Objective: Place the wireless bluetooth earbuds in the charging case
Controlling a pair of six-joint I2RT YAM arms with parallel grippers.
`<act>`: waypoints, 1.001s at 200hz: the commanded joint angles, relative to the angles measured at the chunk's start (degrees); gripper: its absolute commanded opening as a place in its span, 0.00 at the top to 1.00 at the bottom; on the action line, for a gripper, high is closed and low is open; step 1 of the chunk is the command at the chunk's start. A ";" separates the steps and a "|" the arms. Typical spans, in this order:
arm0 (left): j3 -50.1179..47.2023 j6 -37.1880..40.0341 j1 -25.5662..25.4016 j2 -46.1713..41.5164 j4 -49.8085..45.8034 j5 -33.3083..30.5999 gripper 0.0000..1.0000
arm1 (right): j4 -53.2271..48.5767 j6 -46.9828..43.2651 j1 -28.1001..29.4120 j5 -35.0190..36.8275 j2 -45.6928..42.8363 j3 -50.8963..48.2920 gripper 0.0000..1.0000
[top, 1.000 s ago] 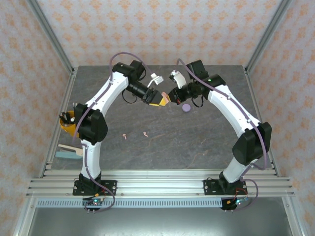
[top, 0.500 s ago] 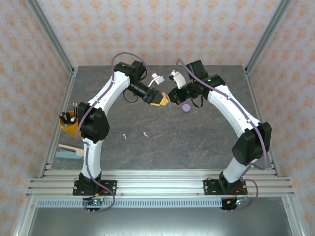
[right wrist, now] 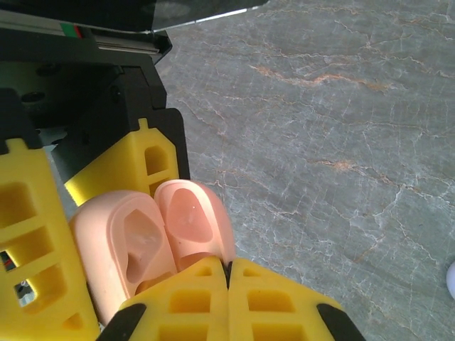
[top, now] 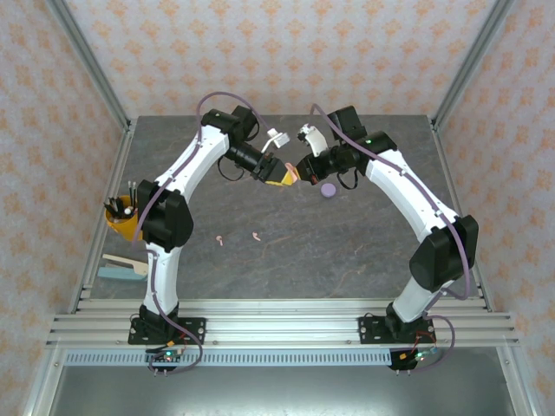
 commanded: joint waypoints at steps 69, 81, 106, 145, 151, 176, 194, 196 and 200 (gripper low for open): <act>1.43 -1.85 0.13 0.44 2.60 1.39 0.82 | 2.09 0.84 0.30 2.89 -3.58 0.09 1.00; 1.50 -1.79 0.13 0.37 2.79 1.41 0.71 | 2.13 0.84 0.30 2.89 -3.77 0.14 1.00; 1.68 -1.86 0.13 0.09 3.09 1.41 0.66 | 1.92 0.66 0.30 2.63 -3.85 0.05 1.00; 2.79 -2.38 0.20 0.13 3.56 1.34 0.62 | 1.43 0.14 0.30 2.65 -3.97 -0.47 1.00; 2.98 -2.38 0.20 0.17 3.60 1.39 0.61 | 1.32 0.02 0.30 2.67 -4.11 -0.56 1.00; 3.68 -2.55 0.56 0.23 3.64 1.36 0.60 | 1.23 -0.19 0.30 2.72 -4.21 -0.92 1.00; 3.96 -2.72 0.75 0.25 3.64 1.40 0.60 | 1.36 -0.30 0.30 2.91 -4.16 -1.01 1.00; 3.96 -2.69 0.74 0.26 3.64 1.41 0.60 | 1.30 -0.29 0.26 2.90 -4.19 -1.01 1.00; 3.96 -2.73 0.74 0.23 3.64 1.35 0.60 | 1.34 -0.28 0.29 2.89 -4.12 -0.94 1.00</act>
